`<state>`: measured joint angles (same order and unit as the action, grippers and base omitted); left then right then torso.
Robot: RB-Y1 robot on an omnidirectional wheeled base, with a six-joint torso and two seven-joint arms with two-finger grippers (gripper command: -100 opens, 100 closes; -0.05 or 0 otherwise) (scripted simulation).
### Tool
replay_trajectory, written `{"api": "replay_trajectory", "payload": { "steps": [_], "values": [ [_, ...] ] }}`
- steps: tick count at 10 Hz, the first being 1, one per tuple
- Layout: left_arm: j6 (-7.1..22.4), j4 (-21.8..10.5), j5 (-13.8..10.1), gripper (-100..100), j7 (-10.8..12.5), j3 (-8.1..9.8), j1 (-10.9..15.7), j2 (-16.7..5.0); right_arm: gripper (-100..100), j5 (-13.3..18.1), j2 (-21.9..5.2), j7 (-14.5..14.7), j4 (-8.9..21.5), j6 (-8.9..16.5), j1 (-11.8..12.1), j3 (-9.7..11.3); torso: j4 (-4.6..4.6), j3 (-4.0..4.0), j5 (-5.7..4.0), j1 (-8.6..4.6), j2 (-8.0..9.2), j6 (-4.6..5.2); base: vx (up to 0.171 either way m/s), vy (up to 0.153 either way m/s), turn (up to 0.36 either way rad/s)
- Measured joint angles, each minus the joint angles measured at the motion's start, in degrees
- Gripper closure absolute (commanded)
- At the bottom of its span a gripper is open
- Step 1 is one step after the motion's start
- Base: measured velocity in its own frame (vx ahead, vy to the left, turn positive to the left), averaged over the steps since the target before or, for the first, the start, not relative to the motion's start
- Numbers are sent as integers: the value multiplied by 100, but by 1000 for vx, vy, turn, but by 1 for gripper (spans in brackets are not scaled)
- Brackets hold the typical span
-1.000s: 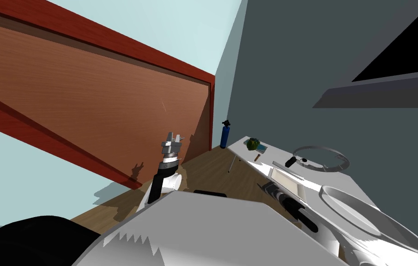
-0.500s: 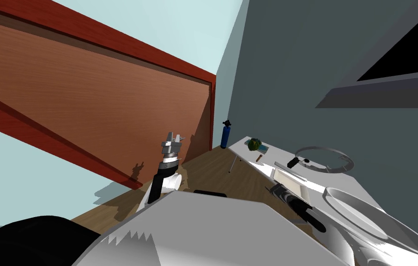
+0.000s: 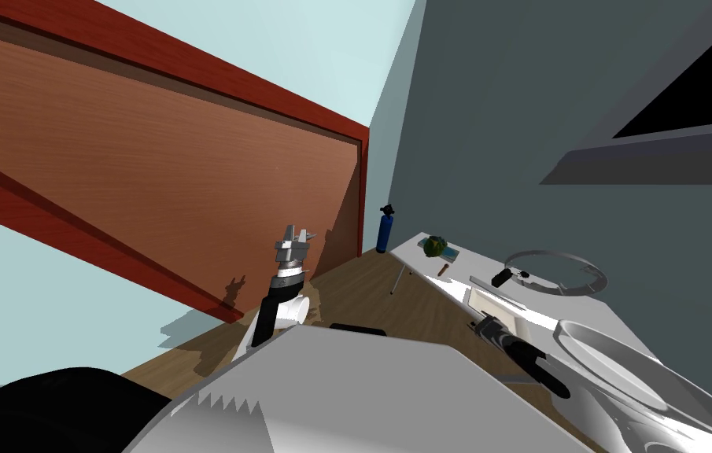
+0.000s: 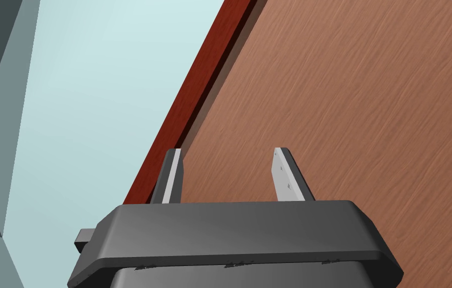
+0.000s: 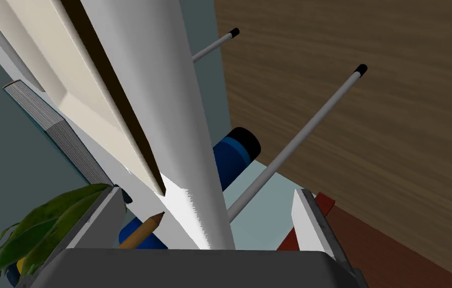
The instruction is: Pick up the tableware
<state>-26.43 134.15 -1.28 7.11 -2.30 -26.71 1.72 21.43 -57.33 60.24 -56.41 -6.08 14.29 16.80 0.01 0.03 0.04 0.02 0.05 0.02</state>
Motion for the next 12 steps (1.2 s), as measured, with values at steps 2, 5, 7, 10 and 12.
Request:
{"api": "replay_trajectory", "payload": {
  "steps": [2,5,7,10,12],
  "values": [
    [0,0,0,0,0,0,0,0,-100,52,-173,75,168,204,-81,103,0,1,0,4,2,0,0,26,0],
    [0,0,0,0,0,0,0,0,-100,115,-319,192,349,364,-111,130,0,1,-1,-1,2,0,1,15,0],
    [0,0,0,0,0,0,0,0,-100,140,-400,229,497,414,-183,184,0,1,-2,-2,2,0,0,5,0],
    [0,0,0,0,0,1,0,-1,-100,179,-346,236,520,453,-263,238,-1,-4,-6,-22,-7,0,27,-47,-27],
    [0,0,0,0,0,1,0,-1,100,242,-250,271,478,538,-274,222,-2,-4,-8,-24,-7,0,11,-23,3]
  ]
}}
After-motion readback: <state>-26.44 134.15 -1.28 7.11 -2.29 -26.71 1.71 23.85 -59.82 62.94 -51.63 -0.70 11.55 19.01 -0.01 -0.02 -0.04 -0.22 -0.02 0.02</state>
